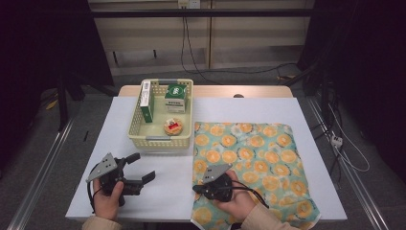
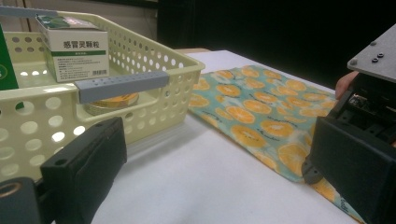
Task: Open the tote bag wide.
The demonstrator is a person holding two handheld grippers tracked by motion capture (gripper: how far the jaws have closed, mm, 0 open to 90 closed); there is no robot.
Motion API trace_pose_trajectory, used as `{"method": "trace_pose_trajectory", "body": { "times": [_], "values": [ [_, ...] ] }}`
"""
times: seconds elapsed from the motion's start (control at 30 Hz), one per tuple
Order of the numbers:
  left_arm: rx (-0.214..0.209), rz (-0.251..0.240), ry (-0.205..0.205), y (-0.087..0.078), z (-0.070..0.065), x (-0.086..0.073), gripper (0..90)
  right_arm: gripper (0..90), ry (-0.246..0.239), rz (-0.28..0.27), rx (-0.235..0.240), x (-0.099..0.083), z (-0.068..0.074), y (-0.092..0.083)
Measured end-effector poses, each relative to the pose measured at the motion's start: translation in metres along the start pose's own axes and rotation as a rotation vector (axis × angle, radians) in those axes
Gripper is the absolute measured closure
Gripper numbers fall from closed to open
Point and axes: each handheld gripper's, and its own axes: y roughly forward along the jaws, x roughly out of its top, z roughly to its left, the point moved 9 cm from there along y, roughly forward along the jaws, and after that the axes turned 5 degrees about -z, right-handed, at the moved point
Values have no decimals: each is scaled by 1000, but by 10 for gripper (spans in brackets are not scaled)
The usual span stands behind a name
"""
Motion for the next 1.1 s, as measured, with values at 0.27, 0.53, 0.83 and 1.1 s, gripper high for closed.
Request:
{"method": "trace_pose_trajectory", "body": {
  "times": [0.27,0.53,0.83,1.1],
  "values": [
    [-5,5,2,2,-1,-1,37,900,50,-30,-1,4,-12,-6],
    [-9,5,0,3,-2,0,37,900,147,-121,-92,17,-54,-21],
    [-8,3,-7,2,0,-1,36,900,183,-154,-245,44,-122,-40],
    [-10,-2,-11,2,2,0,36,900,190,-178,-336,70,-169,-44]
  ]
}}
